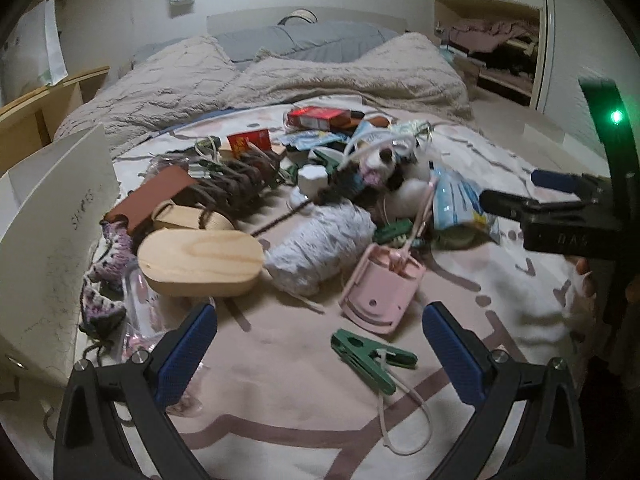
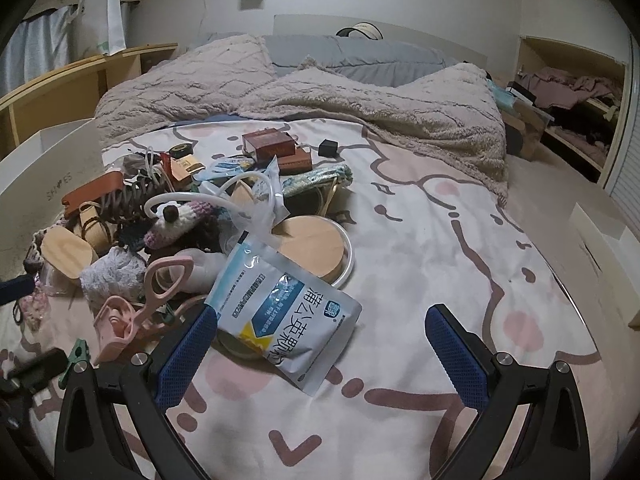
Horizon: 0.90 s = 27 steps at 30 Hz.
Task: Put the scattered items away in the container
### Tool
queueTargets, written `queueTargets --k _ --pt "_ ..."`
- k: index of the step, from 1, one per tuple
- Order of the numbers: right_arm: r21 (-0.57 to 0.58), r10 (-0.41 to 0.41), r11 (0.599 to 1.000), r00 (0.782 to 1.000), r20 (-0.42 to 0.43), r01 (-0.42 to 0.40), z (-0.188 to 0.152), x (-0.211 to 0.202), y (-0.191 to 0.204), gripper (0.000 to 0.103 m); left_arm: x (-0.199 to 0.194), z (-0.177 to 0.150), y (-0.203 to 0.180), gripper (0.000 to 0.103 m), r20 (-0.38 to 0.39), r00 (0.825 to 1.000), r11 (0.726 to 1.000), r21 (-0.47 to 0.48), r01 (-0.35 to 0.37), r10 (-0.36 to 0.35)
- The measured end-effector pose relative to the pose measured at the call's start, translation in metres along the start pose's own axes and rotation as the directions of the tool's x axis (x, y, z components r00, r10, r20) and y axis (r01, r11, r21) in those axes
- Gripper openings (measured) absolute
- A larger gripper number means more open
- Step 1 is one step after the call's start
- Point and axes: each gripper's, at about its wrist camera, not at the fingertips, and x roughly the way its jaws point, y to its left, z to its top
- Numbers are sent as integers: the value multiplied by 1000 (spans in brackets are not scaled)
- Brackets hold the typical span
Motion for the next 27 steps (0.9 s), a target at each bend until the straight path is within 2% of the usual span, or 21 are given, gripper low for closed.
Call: queueTargets --k 3,7,16,21,27 --pt "-6 6 1000 1000 -11 -6 -1 1 2 103 4 -3 -5 103 -29 1000 1000 27 6 -5" --pt "-17 2 1000 1000 -19 -2 -2 2 4 103 6 -6 -9 103 -51 998 994 104 -40 46" --pt "-5 -24 1000 999 -45 24 -3 8 -1 103 12 -10 5 103 -150 987 978 206 -33 65" --pt "40 -9 999 997 -71 12 6 16 3 103 11 -11 7 103 -179 982 971 239 -22 67" --pt "147 40 989 994 -107 -24 16 31 7 103 9 -15 4 103 -221 975 963 267 36 24"
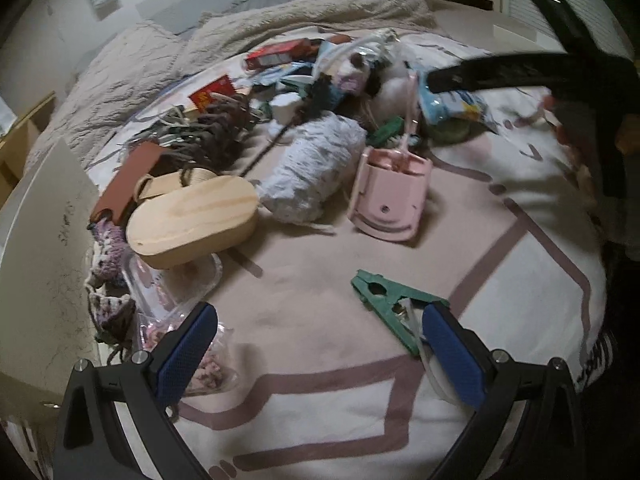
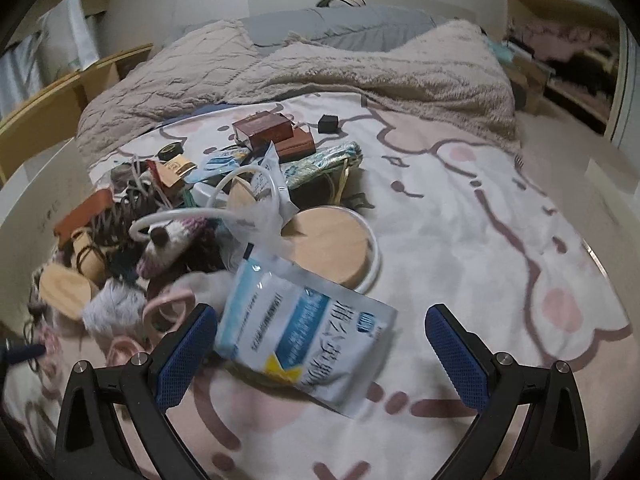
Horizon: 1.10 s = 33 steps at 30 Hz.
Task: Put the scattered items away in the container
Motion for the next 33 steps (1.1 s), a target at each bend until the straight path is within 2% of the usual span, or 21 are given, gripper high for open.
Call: queueTargets --k 5,10,17,21,25,29,33 --pt "-3 -45 999 998 -37 45 -3 14 -2 103 -3 0 -3 103 1 1000 1000 15 22 -22" --pt "46 -45 998 998 -51 47 -10 12 -18 103 -5 0 -3 103 6 999 999 15 35 -35" --pt "59 -135 988 987 -83 140 -19 8 -43 103 -9 -1 -15 103 0 998 995 71 63 -63" --pt "79 -112 990 990 -86 118 -20 3 -48 103 -10 -2 -21 103 -3 997 991 104 80 -80" --pt "-36 -69 997 993 -100 65 -15 -3 -35 103 -9 -8 -20 103 -29 996 986 142 93 -90" --pt "-171 -88 983 988 -126 66 -19 -8 -27 103 -6 -15 -9 103 -62 996 985 161 67 -58" --pt "-245 -105 967 983 -151 66 -25 -8 -32 103 -6 -19 5 103 -65 997 987 156 45 -35"
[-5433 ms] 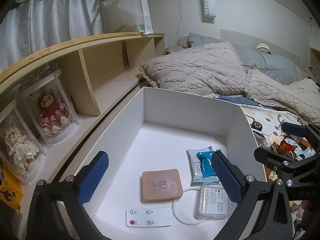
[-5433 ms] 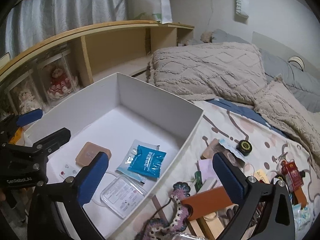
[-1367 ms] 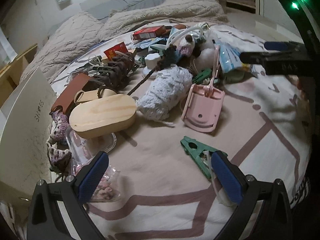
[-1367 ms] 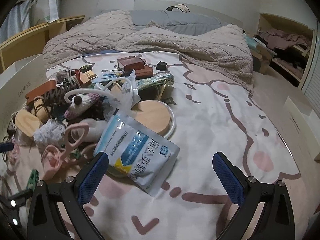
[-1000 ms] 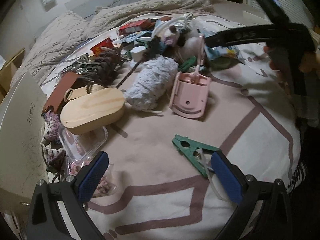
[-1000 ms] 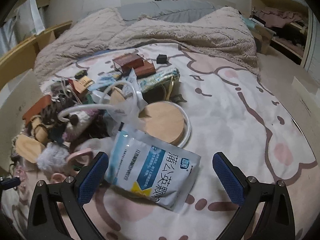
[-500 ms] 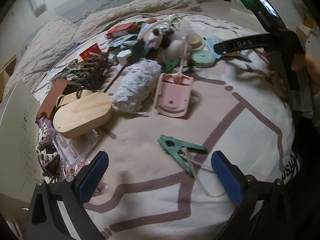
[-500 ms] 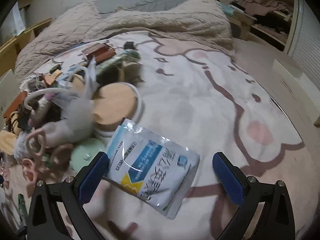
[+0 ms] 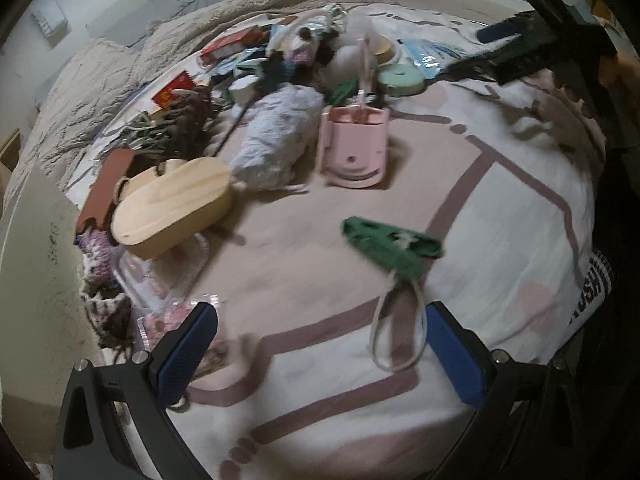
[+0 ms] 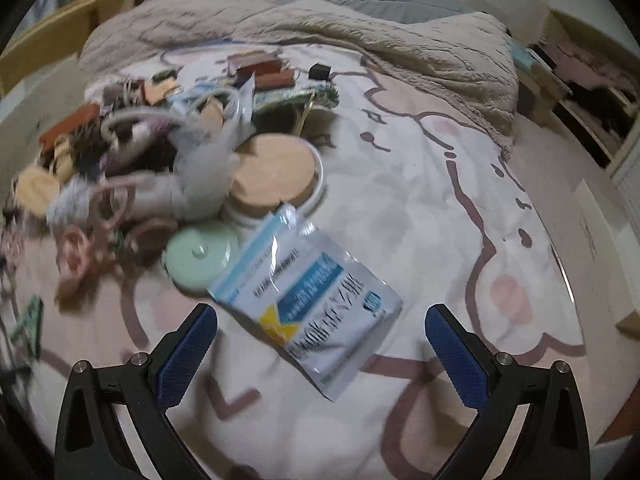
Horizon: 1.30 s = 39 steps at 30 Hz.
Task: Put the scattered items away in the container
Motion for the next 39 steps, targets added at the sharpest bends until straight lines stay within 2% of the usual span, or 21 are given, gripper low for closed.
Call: queueTargets --k 4,11,15,17,19,21,23,26,28,31,33,39 --pt "-31 -76 997 997 -27 75 -7 5 -9 103 5 -3 17 103 -22 999 998 -45 -31 30" --pt "19 -108 994 993 -39 109 -6 7 -29 103 7 -6 40 103 -43 994 984 -142 -105 100" --pt "16 -164 986 985 -47 165 -7 11 -39 103 6 -11 49 103 -54 993 980 -161 -113 106" --pt "21 -186 982 981 -54 187 -8 12 -47 103 0 -15 52 103 -47 995 984 -156 -89 82" --pt "40 -159 986 986 -54 161 -8 10 -52 103 -9 -17 54 103 -15 1000 987 -155 -29 27" --pt "45 -100 994 994 -38 102 -7 6 -54 103 -21 -15 56 103 43 999 985 -171 33 -26" --pt "45 -12 999 1000 -12 12 -6 -1 -53 103 -33 -10 52 103 107 992 980 -178 91 -73" --pt "80 46 996 998 33 -48 0 -8 -49 103 -42 0 38 103 186 973 973 -160 169 -138" --pt "100 45 994 998 50 -50 3 -8 -45 103 -45 8 29 103 232 964 975 -146 170 -133" --pt "110 43 993 997 61 -49 7 -4 -38 103 -43 18 16 99 254 961 974 -165 158 -112" --pt "127 48 990 998 48 -54 8 1 -35 103 -38 23 9 95 256 961 973 -173 151 -104" --pt "182 55 981 997 49 -63 15 11 -30 103 -24 28 -9 92 226 970 980 -154 124 -87"
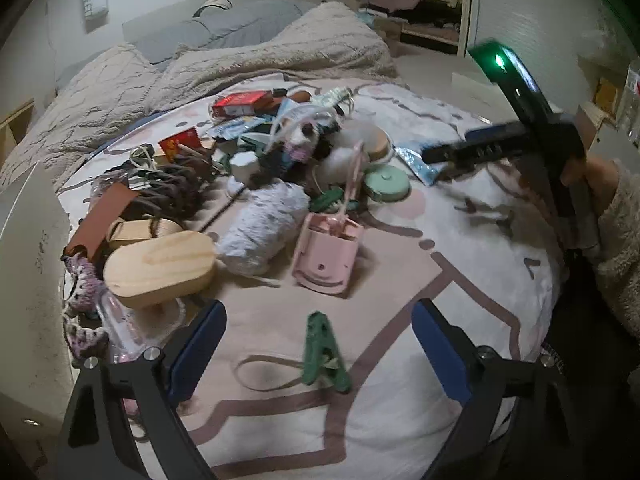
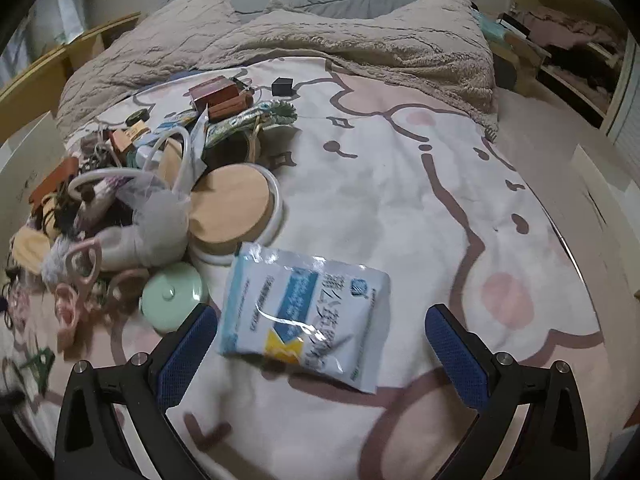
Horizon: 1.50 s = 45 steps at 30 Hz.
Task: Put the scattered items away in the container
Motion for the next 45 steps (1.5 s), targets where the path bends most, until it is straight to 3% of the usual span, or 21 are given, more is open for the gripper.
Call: queueTargets --k 8,14,16,18,20,25,30,34,38,42,45 --pt "-1 -64 998 997 -41 64 4 21 11 103 23 -6 -14 63 -58 993 993 71 -94 98" --pt "-18 -90 996 994 -55 89 -4 30 14 103 28 -10 -11 52 -76 990 989 93 -115 122" --pt "-7 -80 997 995 -54 80 -5 30 12 103 29 -10 -8 48 -83 991 992 74 -97 103" --pt "10 -64 998 997 -49 65 -7 32 9 103 30 -10 2 38 -103 994 999 -1 -36 35" --pt "28 -44 999 998 -44 45 -10 33 7 103 31 -11 10 38 -110 994 998 -66 4 -11" --pt "32 -44 998 998 -37 46 -11 36 8 103 28 -13 8 34 -102 995 998 -61 -4 -2" --pt "39 -48 998 999 -9 48 -13 35 8 103 25 -15 12 23 -87 996 996 -93 19 -27" --pt "40 -49 998 999 1 49 -14 34 8 103 20 -14 13 22 -80 996 996 -84 25 -32" --pt "41 -49 998 999 2 49 -14 35 8 103 12 -11 9 23 -71 997 999 -38 -20 17" --pt "41 -50 998 999 2 49 -14 35 8 103 2 -11 5 44 -53 999 1000 -19 -2 1" --pt "41 -50 998 999 2 50 -14 35 8 103 -5 -14 -3 49 -28 1000 1000 2 12 -12"
